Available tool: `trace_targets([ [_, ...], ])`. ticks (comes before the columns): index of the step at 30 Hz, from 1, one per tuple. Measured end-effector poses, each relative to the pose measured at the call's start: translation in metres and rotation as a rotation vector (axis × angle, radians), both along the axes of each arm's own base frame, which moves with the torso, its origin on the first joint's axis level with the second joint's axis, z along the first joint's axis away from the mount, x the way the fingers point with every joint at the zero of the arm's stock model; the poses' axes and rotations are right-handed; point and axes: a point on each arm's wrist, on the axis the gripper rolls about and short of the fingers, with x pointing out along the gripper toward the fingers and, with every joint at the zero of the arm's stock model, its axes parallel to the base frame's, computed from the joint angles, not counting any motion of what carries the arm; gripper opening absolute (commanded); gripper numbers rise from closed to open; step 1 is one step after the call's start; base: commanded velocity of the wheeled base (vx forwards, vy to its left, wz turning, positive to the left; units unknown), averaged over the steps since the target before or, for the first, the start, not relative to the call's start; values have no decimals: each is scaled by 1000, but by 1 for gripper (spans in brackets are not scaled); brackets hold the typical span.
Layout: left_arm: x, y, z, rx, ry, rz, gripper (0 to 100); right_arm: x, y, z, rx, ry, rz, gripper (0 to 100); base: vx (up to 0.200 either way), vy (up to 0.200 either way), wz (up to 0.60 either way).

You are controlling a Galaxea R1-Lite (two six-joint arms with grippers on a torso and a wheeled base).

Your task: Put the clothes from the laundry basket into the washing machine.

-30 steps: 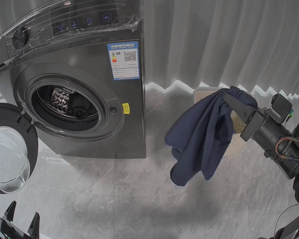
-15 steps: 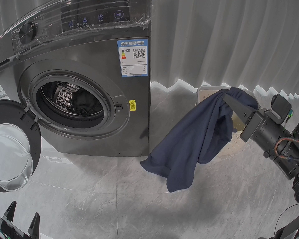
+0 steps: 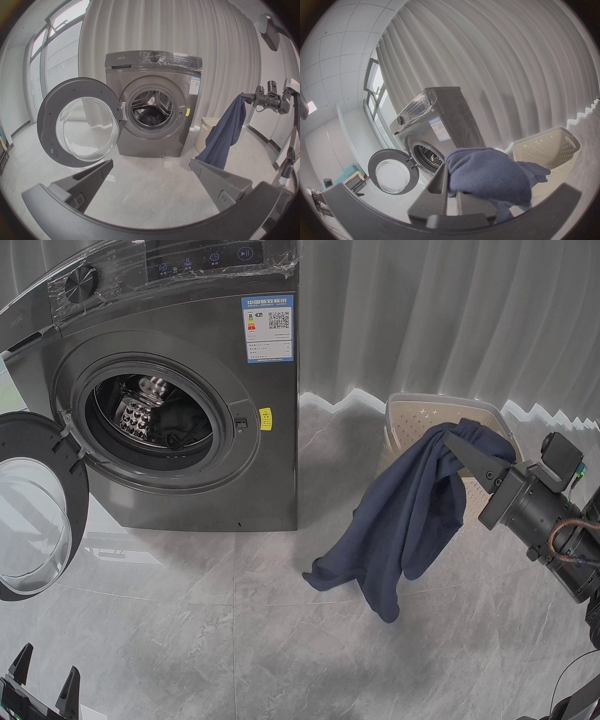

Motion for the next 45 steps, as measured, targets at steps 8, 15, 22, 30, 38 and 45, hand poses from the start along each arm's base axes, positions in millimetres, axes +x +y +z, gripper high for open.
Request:
trace_targets([
  [8,0,0,0,0,0,1,100,0,0,0,1,-1,-1,0,0,200,0],
  [15,0,0,0,0,0,0,100,-1,-1,1,4,-4,-1,0,0,143,0],
  [22,0,0,0,1,0,1,100,-1,-1,1,3,-5,-1,0,0,0,0],
  [30,0,0,0,0,0,1,100,-1,-1,2,5,-8,-2,0,-150,0,0],
  [38,0,0,0,0,0,0,100,-1,-1,2,4,-7,-1,0,0,25,0],
  [45,0,0,0,-1,0,1,100,-1,-1,1,3,-6,-2,0,0,200,0],
])
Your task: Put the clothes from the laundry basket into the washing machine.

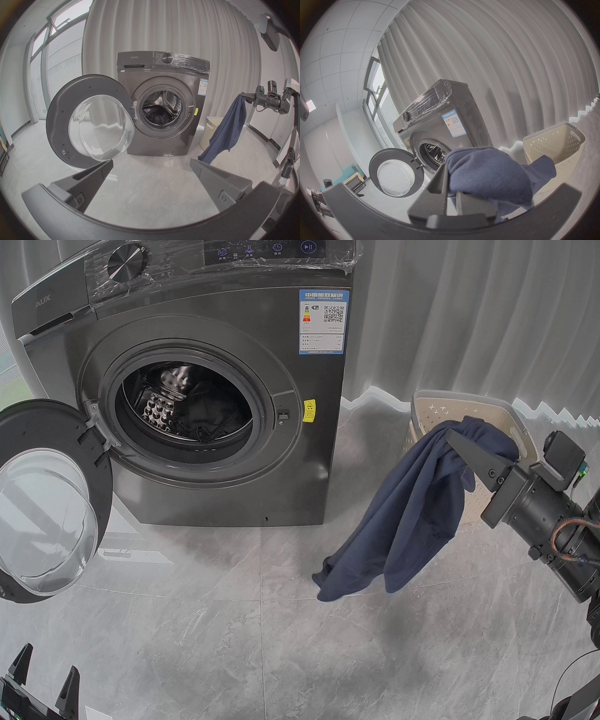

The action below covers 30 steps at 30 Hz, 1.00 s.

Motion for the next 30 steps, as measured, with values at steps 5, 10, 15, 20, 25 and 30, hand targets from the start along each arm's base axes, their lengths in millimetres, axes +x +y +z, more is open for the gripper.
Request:
trace_targets([
  [5,0,0,0,0,0,-1,100,0,0,0,-1,1,0,0,0,200,0],
  [10,0,0,0,0,0,-1,100,0,0,0,-1,1,0,0,0,200,0],
  [15,0,0,0,0,0,-1,100,0,0,0,1,0,1,0,0,0,0],
  [20,0,0,0,2,0,0,100,1,0,-1,-2,5,-1,0,0,0,0],
  [25,0,0,0,3,0,-1,100,1,0,-1,1,4,1,0,-120,0,0],
  [30,0,0,0,6,0,0,100,1,-1,-2,10,14,0,0,-200,0,0],
])
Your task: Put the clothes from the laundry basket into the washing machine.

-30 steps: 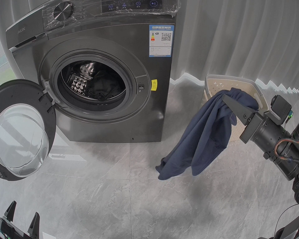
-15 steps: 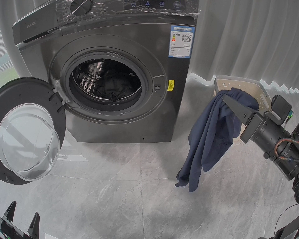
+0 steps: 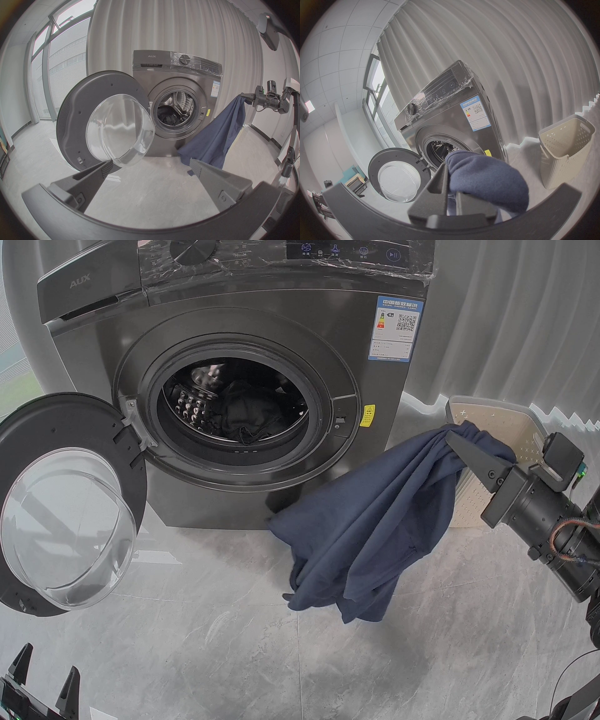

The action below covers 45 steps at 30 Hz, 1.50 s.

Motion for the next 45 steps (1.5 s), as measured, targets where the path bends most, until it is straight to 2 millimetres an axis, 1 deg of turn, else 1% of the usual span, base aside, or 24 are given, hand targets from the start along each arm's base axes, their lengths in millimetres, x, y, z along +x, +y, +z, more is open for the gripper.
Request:
trace_targets([
  [10,0,0,0,1,0,0,100,-1,0,-2,-7,5,2,0,-20,0,0],
  [25,0,0,0,-6,0,0,100,-1,0,-5,-12,14,3,0,0,200,0],
  [45,0,0,0,-8,0,2,100,-7,-7,0,1,-5,-12,0,0,0,0],
])
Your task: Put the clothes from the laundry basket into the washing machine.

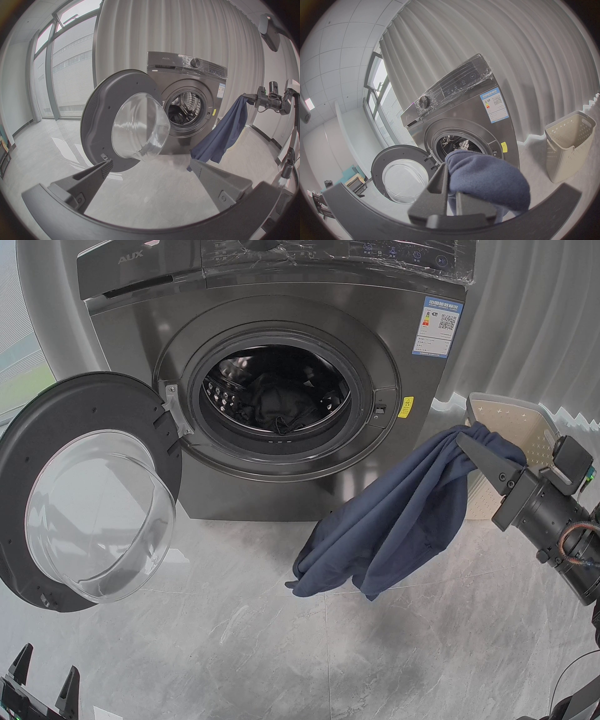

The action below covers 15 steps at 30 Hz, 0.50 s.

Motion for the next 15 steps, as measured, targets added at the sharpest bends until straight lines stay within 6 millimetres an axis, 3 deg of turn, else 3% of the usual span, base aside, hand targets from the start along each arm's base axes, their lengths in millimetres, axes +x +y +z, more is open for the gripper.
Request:
trace_targets([
  [7,0,0,0,1,0,1,100,1,4,2,0,-3,13,0,0,0,0],
  [13,0,0,0,2,0,1,100,7,10,2,-2,-3,17,0,0,200,0],
  [15,0,0,0,3,0,0,100,8,13,2,-2,-4,24,0,0,0,0],
])
